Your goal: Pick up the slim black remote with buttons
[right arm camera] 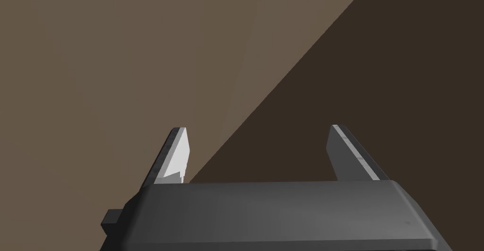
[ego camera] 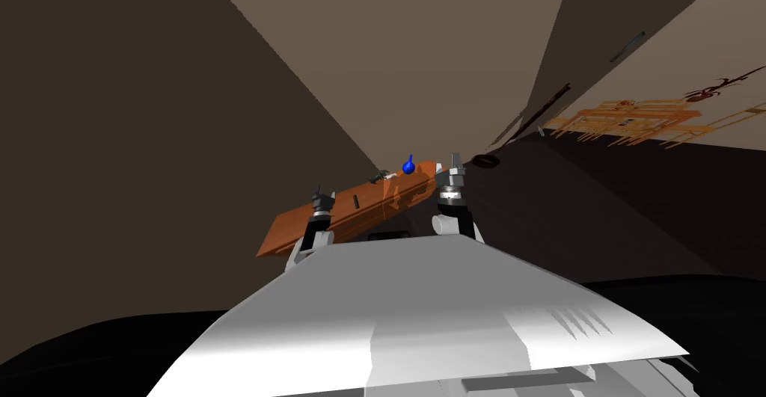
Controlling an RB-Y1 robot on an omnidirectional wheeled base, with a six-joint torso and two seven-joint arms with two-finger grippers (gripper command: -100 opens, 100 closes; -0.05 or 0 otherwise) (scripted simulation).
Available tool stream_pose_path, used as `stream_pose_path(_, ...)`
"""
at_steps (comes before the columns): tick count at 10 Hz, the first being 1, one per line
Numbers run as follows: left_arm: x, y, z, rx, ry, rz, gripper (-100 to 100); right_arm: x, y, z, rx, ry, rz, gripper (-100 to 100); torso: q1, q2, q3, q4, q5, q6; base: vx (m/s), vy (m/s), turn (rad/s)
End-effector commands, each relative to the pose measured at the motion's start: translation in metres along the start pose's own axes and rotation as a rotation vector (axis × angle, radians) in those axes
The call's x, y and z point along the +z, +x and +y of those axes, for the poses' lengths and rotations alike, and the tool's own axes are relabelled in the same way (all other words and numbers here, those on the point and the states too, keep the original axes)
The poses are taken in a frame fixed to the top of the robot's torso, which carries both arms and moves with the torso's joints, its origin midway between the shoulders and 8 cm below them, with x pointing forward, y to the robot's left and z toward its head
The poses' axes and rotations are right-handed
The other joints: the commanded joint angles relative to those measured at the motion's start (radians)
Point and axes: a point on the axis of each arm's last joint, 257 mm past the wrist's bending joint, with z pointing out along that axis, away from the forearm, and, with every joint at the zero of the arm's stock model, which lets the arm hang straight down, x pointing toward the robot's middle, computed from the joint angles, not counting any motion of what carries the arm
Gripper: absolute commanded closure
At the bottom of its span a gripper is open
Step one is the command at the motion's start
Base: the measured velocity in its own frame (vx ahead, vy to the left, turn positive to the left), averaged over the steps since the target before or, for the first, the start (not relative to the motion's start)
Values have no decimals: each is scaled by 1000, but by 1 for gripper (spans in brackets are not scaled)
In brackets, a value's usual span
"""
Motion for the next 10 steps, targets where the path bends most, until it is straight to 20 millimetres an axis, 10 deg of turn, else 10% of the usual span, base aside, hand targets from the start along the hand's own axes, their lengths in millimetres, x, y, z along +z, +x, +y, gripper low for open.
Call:
stream_pose_path(1,2,-12,7,-40,-33,-23,-100,0,0,0,0,0,0,0,0,0,0,0,0,0,-11,-22,-116)
stream_pose_path(10,-15,-124,93,-335,-278,-312,-100,0,0,0,0,0,0,0,1,0,0,0,0,-1,-5,-20,-176)
